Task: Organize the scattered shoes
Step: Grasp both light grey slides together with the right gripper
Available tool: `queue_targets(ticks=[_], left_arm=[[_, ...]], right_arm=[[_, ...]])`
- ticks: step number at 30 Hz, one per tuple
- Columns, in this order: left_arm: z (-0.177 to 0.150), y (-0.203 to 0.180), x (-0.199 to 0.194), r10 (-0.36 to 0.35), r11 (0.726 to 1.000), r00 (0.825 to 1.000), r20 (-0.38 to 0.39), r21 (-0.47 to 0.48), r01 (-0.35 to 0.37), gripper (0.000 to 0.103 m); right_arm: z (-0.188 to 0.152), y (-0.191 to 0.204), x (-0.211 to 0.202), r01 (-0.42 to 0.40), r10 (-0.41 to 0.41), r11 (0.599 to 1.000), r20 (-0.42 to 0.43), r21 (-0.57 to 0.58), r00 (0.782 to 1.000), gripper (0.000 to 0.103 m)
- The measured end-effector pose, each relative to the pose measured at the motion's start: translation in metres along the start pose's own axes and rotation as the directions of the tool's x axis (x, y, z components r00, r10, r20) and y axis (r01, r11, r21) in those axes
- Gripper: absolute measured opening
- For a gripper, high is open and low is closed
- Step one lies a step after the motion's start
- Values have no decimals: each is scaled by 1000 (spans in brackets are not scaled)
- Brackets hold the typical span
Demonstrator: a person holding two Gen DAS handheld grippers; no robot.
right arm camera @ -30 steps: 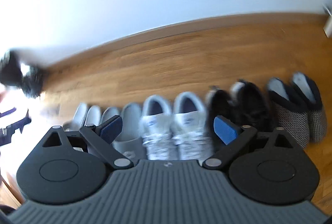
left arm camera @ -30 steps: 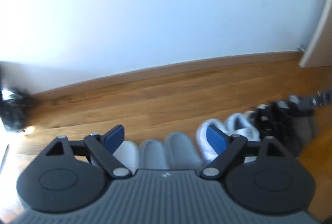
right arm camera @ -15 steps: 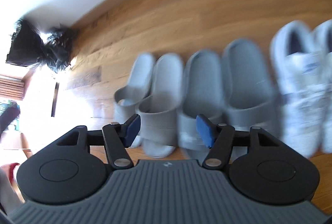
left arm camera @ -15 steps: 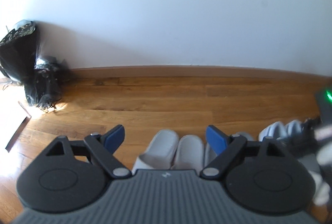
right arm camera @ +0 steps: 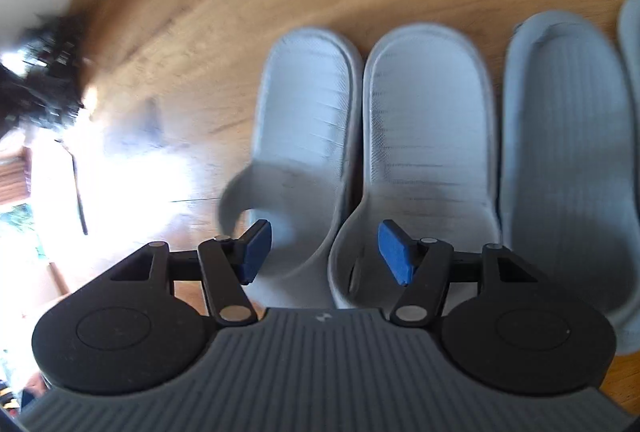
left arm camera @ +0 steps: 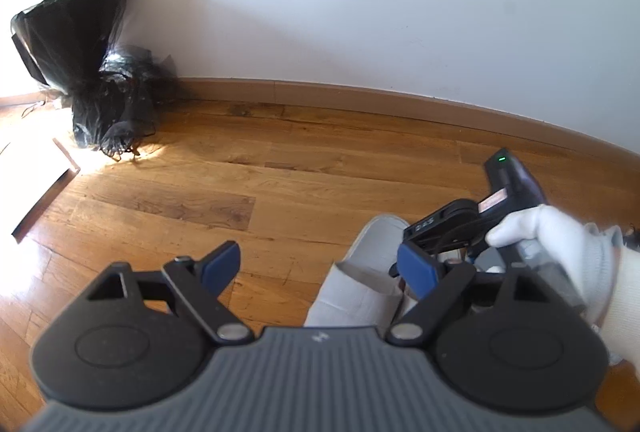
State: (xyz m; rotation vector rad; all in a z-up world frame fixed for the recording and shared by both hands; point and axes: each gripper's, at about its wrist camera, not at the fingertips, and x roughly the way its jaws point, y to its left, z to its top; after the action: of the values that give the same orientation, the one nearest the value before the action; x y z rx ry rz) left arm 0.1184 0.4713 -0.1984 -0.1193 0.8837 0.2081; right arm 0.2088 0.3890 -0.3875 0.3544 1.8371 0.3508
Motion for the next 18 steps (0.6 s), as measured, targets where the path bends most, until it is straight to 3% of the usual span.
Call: queue_targets(ticks=[1,2,4,7,12,15,18], left_arm=[[-1,2,0,-10,1000,1000,1,7,10,85],[-2,3,-1,-22,1000,1000,12,16,22,85],[-6,9,2,-34,999,999,28,16,33,86],[-9,26,17,-39,998,999,7,-54,39,86],[-22,43,28,-33,990,999,-23,-139,30,86],[-25,50,32,-22,988,1000,-9,-155,20,86],[-20,57,37,-19,986,1000,1,-166,19,86]], right_arm=[[-3,3,6,24,-24,999,-4,-22,1000,54],[-8,9,12,62,-62,996,4,-59,998,36],[-19,20,20,137,-134,982,29,-129,991,32],[-32,39,16,211,-196,953,89,-216,976,17],[-24,64,-15,209,-146,929,216,-306,966,14],[9,78,-40,203,-107,921,286,-333,952,14],[57,88,-53,243,-133,918,333,-313,934,14]])
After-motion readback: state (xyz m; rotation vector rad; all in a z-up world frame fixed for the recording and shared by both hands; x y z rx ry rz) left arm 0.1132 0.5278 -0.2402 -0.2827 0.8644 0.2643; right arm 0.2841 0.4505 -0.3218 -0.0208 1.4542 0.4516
